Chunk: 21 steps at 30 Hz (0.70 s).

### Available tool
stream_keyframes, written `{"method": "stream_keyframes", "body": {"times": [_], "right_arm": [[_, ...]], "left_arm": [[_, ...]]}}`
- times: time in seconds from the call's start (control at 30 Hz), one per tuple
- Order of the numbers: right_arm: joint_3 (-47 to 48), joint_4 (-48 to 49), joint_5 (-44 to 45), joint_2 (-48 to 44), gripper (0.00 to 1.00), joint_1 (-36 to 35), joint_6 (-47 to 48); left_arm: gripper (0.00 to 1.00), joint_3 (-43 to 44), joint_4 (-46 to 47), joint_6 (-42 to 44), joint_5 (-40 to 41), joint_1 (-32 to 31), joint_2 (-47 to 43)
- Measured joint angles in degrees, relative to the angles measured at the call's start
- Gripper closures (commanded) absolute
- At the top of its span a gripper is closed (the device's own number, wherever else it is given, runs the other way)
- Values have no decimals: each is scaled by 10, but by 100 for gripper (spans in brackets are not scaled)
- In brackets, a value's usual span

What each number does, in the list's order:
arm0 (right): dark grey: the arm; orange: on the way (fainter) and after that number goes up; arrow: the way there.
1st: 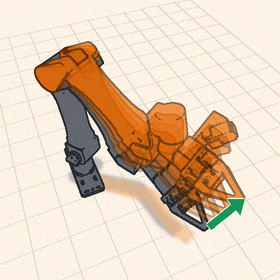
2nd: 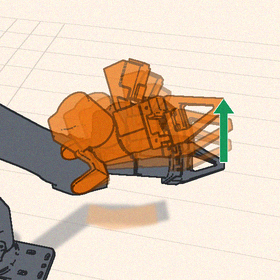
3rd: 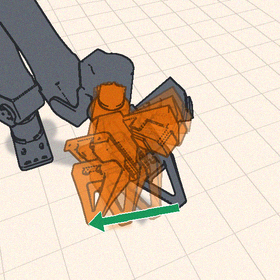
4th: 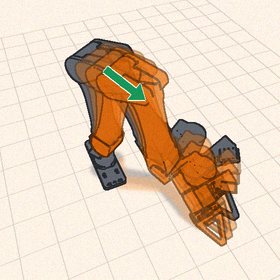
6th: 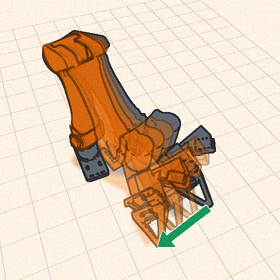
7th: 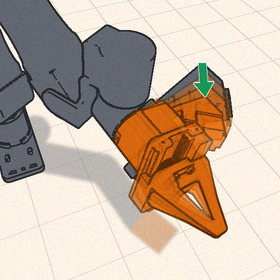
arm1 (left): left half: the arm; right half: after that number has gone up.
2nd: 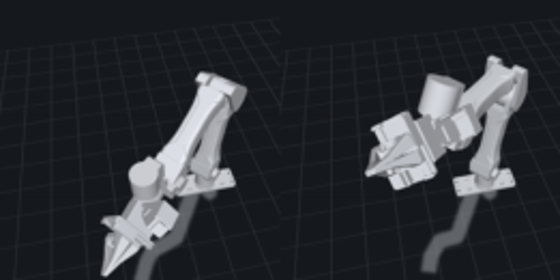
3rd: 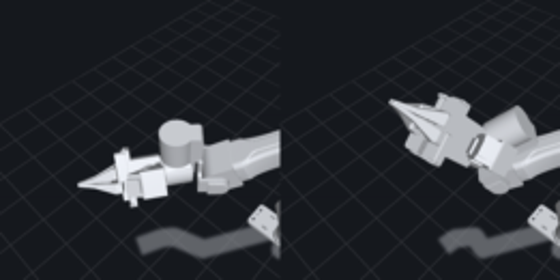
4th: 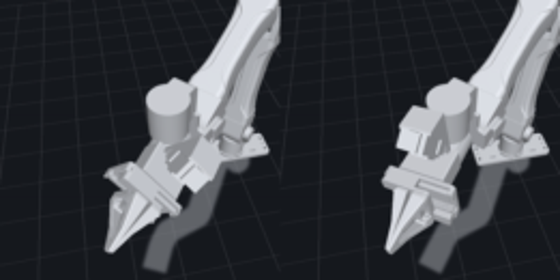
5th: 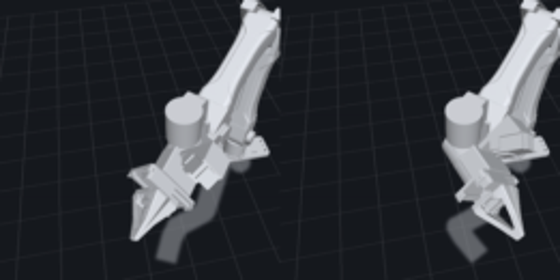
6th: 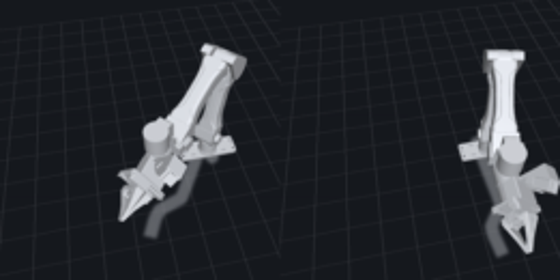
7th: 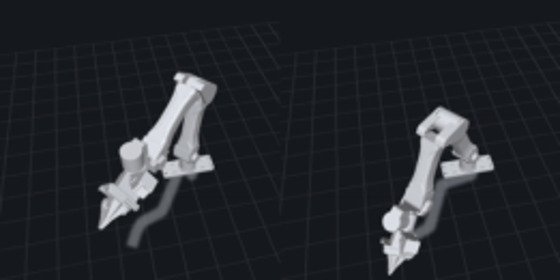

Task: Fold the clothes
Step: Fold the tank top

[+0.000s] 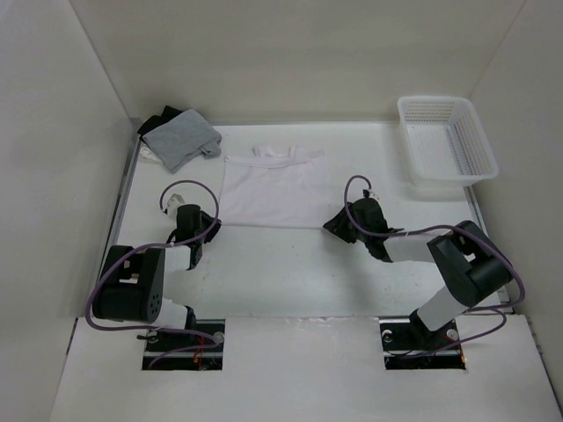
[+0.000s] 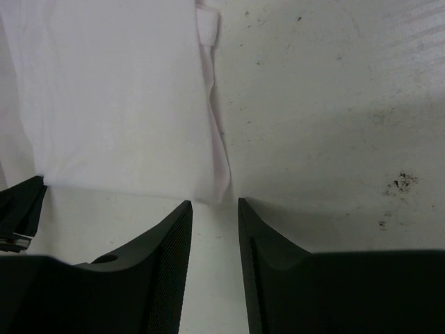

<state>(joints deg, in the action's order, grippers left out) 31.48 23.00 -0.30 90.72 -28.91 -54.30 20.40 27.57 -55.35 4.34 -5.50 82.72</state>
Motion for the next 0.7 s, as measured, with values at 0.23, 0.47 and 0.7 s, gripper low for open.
{"method": "stream_keyframes", "body": {"times": [0.23,0.47,0.7], "right_arm": [[7,11,-10,20,82,3,-14],[17,14,10,31,96,3,-14],[-37,-73,55,-253,96,-34,19]], "left_arm": [[95,0,1,0,2,-1,0],[99,0,-6,0,0,-6,-16],[99,21,-137,19,-4,-48,-310]]}}
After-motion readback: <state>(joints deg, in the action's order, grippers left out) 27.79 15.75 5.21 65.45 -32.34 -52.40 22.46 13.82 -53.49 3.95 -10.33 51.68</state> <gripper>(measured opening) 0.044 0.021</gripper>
